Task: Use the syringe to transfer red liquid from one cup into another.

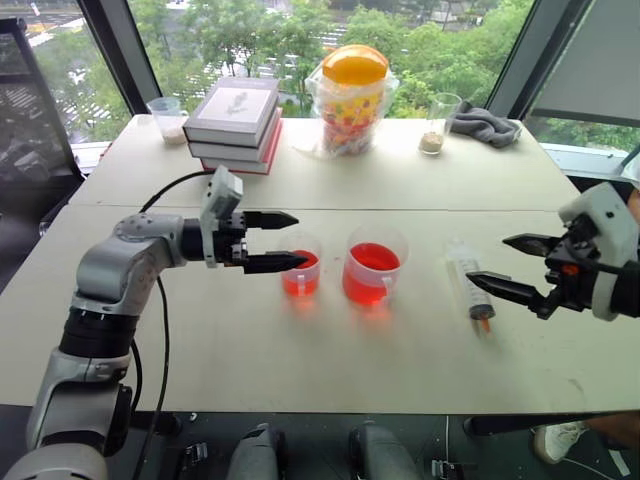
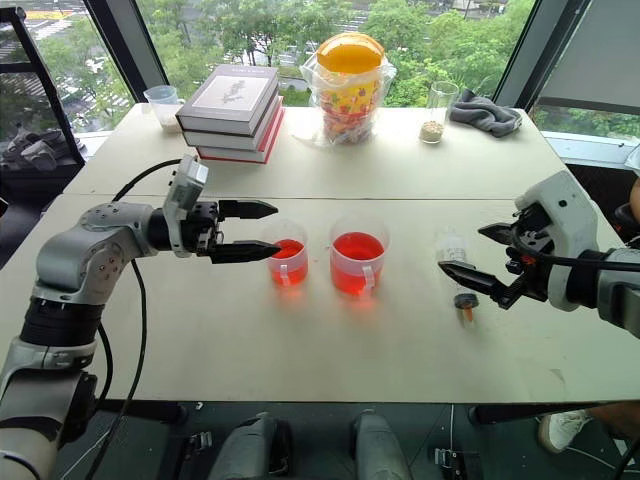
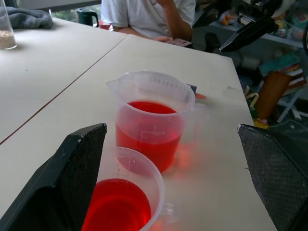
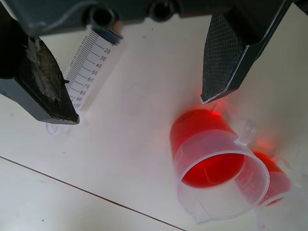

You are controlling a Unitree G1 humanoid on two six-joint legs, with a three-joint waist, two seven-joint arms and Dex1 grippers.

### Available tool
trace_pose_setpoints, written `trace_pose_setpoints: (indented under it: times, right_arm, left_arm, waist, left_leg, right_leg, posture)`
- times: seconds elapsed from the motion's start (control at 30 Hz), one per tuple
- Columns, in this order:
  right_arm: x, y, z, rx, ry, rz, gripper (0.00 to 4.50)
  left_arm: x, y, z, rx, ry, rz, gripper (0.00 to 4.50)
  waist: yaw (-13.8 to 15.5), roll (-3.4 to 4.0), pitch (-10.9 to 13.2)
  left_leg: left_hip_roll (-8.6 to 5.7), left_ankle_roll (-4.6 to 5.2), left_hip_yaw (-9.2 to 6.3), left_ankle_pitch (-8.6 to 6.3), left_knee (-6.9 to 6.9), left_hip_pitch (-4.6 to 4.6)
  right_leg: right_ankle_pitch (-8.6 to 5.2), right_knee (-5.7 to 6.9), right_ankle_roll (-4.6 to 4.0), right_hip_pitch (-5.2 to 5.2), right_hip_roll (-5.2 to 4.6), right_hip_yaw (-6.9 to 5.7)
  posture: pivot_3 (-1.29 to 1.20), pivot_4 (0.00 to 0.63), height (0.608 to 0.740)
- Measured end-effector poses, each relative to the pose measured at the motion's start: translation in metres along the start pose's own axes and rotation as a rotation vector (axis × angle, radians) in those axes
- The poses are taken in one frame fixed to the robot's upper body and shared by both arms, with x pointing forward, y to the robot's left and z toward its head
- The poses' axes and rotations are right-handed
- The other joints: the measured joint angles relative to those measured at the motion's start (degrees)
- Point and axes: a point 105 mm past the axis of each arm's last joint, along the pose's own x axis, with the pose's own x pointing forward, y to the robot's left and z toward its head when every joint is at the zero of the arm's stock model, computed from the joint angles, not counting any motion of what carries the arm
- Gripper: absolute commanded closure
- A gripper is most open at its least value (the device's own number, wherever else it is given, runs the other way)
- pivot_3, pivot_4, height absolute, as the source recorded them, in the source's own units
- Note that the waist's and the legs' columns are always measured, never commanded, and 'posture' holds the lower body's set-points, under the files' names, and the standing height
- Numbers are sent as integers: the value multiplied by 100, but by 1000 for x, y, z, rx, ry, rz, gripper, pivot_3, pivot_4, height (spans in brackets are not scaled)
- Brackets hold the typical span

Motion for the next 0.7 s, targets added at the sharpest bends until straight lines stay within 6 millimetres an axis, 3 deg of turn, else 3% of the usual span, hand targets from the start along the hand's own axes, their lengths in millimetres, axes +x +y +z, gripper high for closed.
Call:
trace_pose_setpoints:
  times: [0.7]
  right_arm:
    - [-4, 3, -8, 30, 9, -26, 54]
  left_arm:
    - [-11, 0, 11, 6, 5, 16, 0]
  waist:
    - [-2, -1, 1]
  left_leg:
    - [0, 0, -2, 0, 0, 1]
  right_leg:
    - [0, -1, -1, 1, 0, 0]
  posture:
    - [0, 150, 740]
